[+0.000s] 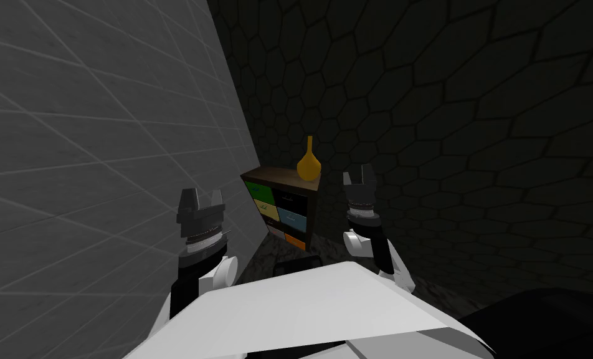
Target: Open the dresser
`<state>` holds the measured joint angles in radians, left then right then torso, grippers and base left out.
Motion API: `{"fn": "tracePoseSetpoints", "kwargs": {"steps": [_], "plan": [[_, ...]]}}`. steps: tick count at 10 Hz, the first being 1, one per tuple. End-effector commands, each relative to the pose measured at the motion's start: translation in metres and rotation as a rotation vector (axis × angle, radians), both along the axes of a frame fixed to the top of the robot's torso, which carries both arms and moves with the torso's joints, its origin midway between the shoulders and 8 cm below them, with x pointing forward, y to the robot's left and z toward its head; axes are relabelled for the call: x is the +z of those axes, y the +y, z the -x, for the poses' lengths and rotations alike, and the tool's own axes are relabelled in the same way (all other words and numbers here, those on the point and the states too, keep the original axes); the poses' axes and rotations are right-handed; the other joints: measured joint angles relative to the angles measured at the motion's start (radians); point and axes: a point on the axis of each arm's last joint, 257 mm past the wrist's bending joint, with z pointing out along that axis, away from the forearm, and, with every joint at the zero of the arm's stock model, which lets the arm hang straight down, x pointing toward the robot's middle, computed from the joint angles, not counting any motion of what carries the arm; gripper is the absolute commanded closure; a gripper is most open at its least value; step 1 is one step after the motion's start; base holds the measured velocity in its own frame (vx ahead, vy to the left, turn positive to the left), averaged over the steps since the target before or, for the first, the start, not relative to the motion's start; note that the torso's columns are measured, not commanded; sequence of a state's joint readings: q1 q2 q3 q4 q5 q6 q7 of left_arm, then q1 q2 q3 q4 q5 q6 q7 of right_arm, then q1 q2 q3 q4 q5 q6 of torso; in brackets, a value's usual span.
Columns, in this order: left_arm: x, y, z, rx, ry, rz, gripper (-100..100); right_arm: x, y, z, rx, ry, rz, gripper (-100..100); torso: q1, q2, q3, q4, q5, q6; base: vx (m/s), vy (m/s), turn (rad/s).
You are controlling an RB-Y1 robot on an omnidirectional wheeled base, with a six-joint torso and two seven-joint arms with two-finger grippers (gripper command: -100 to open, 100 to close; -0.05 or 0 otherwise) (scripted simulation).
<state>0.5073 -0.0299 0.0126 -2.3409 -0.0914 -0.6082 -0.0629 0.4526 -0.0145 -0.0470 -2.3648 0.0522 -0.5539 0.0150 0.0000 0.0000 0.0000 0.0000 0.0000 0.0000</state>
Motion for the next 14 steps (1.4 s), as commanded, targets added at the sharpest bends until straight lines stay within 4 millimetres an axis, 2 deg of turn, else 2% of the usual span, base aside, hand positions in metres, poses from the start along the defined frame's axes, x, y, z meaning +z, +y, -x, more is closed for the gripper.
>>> {"fn": "tracePoseSetpoints", "kwargs": {"steps": [1, 9, 10, 11, 14], "plan": [[0.000, 0.000, 0.000, 0.000, 0.000, 0.000, 0, 0.000, 0.000, 0.000, 0.000, 0.000, 0.000, 0, 0.000, 0.041, -0.082, 0.041, 0.000, 0.000, 0.000, 0.000, 0.000], [0.000, 0.000, 0.000, 0.000, 0.000, 0.000, 0, 0.000, 0.000, 0.000, 0.000, 0.000, 0.000, 0, 0.000, 0.618, -1.234, 0.617, 0.000, 0.000, 0.000, 0.000, 0.000], [-0.004, -0.005, -0.003, -0.017, 0.015, -0.032, -100, 0.000, 0.000, 0.000, 0.000, 0.000, 0.000, 0, 0.000, 0.691, -1.382, 0.691, 0.000, 0.000, 0.005, -0.006, -0.016], [-0.008, -0.009, -0.007, -0.028, 0.028, -0.054, -100, 0.000, 0.000, 0.000, 0.000, 0.000, 0.000, 0, 0.000, 0.725, -1.451, 0.724, 0.000, 0.000, -0.001, -0.013, -0.020], [-0.028, -0.018, -0.020, -0.057, 0.081, -0.114, -100, 0.000, 0.000, 0.000, 0.000, 0.000, 0.000, 0, -0.001, 0.738, -1.476, 0.738, 0.000, 0.000, -0.003, -0.024, -0.030]]}}
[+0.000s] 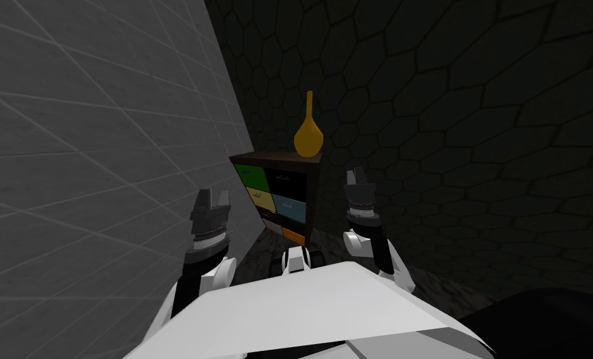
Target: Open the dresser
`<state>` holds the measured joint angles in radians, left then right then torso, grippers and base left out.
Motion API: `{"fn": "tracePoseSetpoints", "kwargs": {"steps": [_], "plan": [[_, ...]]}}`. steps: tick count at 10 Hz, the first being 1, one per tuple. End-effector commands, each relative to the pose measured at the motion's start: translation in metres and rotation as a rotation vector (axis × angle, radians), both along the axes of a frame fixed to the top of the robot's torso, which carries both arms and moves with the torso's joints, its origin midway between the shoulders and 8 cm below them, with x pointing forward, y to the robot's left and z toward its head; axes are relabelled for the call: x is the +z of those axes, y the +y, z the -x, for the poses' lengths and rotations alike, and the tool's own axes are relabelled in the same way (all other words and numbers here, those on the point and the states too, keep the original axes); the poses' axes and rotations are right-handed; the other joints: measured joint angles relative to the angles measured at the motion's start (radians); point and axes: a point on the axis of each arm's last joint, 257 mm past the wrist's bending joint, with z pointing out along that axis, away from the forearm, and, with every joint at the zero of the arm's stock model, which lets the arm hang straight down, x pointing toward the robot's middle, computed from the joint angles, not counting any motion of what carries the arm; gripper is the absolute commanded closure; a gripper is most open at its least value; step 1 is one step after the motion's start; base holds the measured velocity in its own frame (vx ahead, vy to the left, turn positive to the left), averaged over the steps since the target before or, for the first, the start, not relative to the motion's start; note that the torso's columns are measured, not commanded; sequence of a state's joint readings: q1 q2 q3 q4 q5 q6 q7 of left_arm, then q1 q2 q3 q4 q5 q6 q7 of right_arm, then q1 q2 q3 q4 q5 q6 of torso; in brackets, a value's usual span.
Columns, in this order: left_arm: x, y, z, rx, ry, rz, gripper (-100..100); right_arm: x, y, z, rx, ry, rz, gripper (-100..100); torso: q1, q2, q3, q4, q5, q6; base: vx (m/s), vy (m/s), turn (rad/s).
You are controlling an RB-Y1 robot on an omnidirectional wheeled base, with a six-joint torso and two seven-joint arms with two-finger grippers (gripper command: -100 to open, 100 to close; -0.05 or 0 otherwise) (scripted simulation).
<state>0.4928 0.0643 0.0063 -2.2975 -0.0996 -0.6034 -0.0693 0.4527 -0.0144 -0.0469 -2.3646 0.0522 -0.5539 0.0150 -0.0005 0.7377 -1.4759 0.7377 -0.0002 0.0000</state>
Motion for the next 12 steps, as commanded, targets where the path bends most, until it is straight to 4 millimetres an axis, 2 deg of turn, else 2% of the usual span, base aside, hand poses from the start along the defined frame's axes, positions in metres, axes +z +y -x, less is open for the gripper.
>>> {"fn": "tracePoseSetpoints", "kwargs": {"steps": [1, 12], "plan": [[-0.019, -0.007, -0.011, -0.020, 0.051, -0.047, -100, 0.000, 0.000, 0.000, 0.000, 0.000, 0.000, 0, 0.000, 0.000, 0.000, 0.000, 0.000, 0.000, -0.002, -0.029, -0.044], [-0.118, -0.018, -0.062, -0.028, 0.271, -0.117, -100, 0.000, 0.000, 0.000, 0.000, 0.000, 0.000, 0, 0.001, 0.000, 0.000, 0.000, 0.000, 0.000, 0.000, -0.035, -0.044]]}}
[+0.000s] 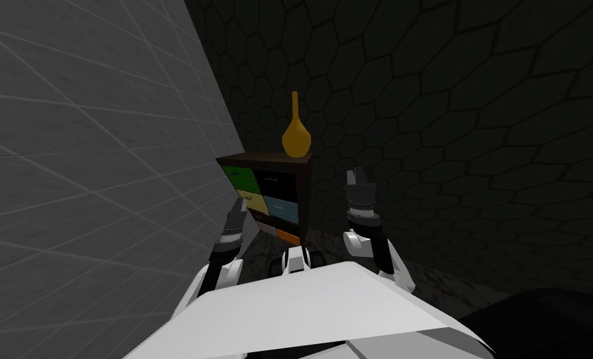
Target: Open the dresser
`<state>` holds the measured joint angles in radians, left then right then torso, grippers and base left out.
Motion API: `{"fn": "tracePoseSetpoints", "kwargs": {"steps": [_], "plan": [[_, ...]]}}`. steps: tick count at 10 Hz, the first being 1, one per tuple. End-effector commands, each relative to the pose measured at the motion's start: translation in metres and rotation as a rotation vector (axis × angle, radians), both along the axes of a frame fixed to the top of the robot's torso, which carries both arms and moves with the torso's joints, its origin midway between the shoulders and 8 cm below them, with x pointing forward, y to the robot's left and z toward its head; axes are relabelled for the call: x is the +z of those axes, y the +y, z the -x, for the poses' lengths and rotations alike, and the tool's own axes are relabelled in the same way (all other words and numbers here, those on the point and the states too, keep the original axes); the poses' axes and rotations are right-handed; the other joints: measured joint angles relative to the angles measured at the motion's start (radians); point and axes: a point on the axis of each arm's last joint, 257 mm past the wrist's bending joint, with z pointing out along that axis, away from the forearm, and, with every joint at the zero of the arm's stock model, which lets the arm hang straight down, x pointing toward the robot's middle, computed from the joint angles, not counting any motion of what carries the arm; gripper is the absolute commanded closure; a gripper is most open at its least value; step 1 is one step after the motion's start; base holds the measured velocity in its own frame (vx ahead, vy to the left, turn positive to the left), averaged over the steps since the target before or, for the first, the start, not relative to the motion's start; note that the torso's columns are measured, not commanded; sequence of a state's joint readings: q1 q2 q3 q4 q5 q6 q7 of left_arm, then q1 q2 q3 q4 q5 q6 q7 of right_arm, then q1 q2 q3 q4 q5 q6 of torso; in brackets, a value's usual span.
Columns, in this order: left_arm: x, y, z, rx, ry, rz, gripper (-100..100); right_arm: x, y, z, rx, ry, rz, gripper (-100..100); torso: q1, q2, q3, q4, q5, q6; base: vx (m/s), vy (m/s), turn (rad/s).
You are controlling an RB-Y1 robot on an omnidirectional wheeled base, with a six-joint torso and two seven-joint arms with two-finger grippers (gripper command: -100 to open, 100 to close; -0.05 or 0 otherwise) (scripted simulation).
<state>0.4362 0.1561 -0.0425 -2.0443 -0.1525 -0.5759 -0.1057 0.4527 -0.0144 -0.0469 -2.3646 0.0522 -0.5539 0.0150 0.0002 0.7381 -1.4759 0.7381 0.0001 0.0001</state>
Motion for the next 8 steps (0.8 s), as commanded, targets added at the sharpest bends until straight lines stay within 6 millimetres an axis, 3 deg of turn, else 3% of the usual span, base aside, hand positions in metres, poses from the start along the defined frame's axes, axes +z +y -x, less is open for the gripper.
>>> {"fn": "tracePoseSetpoints", "kwargs": {"steps": [1, 2, 8], "plan": [[-0.021, -0.001, -0.009, 0.005, 0.046, -0.005, -100, 0.000, 0.000, 0.000, 0.000, 0.000, 0.000, 0, 0.000, 0.000, 0.000, 0.000, 0.000, 0.000, -0.003, -0.028, -0.038], [-0.037, -0.004, -0.015, 0.008, 0.078, -0.005, -100, 0.000, 0.000, 0.000, 0.000, 0.000, 0.000, 0, 0.000, 0.000, 0.000, 0.000, 0.000, 0.000, 0.000, -0.040, -0.064], [-0.084, -0.013, -0.030, 0.013, 0.174, -0.008, -100, 0.000, 0.000, 0.000, 0.000, 0.000, 0.000, 0, 0.000, 0.000, 0.000, 0.000, 0.000, 0.000, 0.001, -0.034, -0.039]]}}
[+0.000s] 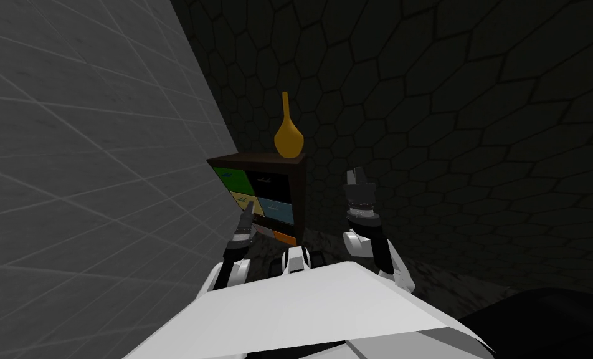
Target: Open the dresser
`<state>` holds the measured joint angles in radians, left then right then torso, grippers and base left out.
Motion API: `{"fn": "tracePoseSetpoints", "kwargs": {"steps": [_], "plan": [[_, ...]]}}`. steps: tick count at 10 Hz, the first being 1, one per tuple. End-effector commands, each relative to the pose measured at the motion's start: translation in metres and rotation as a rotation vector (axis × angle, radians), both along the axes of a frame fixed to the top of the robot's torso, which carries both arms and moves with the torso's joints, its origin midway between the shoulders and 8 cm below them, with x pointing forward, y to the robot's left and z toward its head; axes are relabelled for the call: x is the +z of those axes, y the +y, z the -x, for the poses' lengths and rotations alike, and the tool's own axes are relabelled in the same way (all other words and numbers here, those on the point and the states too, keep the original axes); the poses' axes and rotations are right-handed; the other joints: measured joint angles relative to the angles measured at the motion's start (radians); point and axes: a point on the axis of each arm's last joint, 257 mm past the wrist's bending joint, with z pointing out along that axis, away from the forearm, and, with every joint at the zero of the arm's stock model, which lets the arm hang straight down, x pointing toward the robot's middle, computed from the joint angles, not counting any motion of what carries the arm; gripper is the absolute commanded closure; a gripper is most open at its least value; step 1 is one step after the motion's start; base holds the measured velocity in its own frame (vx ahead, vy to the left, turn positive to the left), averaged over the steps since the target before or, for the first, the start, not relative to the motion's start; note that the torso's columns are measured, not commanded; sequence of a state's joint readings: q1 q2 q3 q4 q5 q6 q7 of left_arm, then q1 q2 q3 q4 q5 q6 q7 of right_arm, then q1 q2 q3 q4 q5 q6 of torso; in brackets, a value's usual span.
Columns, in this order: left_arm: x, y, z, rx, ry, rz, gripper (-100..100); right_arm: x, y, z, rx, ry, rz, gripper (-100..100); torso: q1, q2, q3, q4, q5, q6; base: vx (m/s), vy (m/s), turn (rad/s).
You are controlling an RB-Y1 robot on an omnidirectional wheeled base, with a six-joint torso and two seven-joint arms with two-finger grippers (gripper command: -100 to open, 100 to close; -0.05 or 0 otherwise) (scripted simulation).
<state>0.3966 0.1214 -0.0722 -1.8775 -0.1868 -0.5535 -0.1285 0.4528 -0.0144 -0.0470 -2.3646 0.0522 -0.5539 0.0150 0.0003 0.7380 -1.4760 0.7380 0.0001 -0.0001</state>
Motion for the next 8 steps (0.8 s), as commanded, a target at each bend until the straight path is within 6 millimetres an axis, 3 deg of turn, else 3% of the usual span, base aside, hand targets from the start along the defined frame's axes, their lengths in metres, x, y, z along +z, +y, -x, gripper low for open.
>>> {"fn": "tracePoseSetpoints", "kwargs": {"steps": [1, 8], "plan": [[-0.023, -0.005, -0.007, -0.001, 0.047, -0.006, -100, 0.000, 0.000, 0.000, 0.000, 0.000, 0.000, 0, 0.000, 0.000, 0.000, 0.000, 0.000, 0.000, 0.003, -0.030, -0.054], [-0.094, -0.019, -0.018, -0.022, 0.190, -0.064, -100, 0.000, 0.000, 0.000, 0.000, 0.000, 0.000, 0, 0.000, 0.000, 0.000, 0.000, 0.000, 0.000, 0.002, -0.037, -0.046]]}}
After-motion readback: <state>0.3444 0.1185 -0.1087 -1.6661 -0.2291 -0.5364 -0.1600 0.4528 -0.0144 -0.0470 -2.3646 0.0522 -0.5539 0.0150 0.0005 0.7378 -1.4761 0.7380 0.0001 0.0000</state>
